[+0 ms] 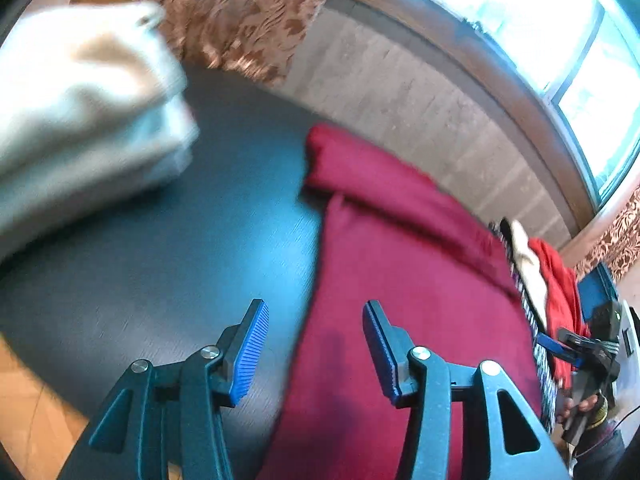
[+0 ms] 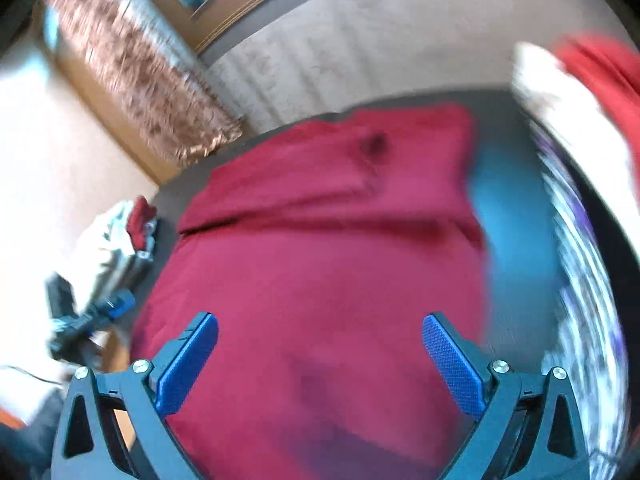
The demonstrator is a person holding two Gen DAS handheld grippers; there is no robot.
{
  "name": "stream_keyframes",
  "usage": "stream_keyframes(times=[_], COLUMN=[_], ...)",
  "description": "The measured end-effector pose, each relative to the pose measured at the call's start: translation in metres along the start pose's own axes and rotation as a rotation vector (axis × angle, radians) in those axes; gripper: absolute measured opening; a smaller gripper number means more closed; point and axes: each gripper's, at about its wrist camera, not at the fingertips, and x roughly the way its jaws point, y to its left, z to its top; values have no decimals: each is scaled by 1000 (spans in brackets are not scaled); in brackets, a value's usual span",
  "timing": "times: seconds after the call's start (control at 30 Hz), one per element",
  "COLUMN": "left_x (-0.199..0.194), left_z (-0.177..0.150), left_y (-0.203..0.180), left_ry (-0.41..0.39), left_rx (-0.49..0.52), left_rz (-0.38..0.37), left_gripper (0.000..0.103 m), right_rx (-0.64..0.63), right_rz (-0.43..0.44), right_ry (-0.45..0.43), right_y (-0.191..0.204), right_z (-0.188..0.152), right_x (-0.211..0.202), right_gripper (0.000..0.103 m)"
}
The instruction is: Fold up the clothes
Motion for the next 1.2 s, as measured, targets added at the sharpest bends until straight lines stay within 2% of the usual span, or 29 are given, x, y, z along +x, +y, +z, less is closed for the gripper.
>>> stream_keyframes(times=[0.03, 0.13, 0.23, 0.33, 0.47, 0.57, 0.73, 0.93, 1.13, 1.2], left_x=[-3, -20, -25, -29, -28, -16, -9, -6, 5, 8], left_z=[-9, -36, -48, -61, -80, -94, -96, -92, -86, -84], left_y=[7, 17, 14, 11, 7, 10, 4, 15, 29, 28], left_ry=[16, -26, 9, 44, 119, 183, 187, 199, 254, 272], left_rx=[-9, 1, 11, 20, 33, 11, 29, -32, -194, -200], left_rz=[2, -27, -40, -52, -77, -62, -81, -130, -217, -195], left_gripper=[50, 50, 53, 53, 53, 53, 53, 53, 53, 53], right_rx=[28, 113, 162, 155, 234, 252, 185, 250, 243, 234], right_rz=[12, 46, 135, 204, 300, 354, 328, 379, 319, 296], right_ry=[-4, -15, -5, 3, -42, -78, -182, -92, -8, 20], right_y=[-7, -27, -28, -20, -27, -34, -20, -25, -20, -21], right_z=[-17, -66, -101, -118, -127, -133, -148, -137, -147, -154], right_x=[-10, -40, -53, -48, -43, -40, -43, -38, -42, -38], right_gripper=[103, 103, 103, 103, 103, 103, 103, 103, 100, 94])
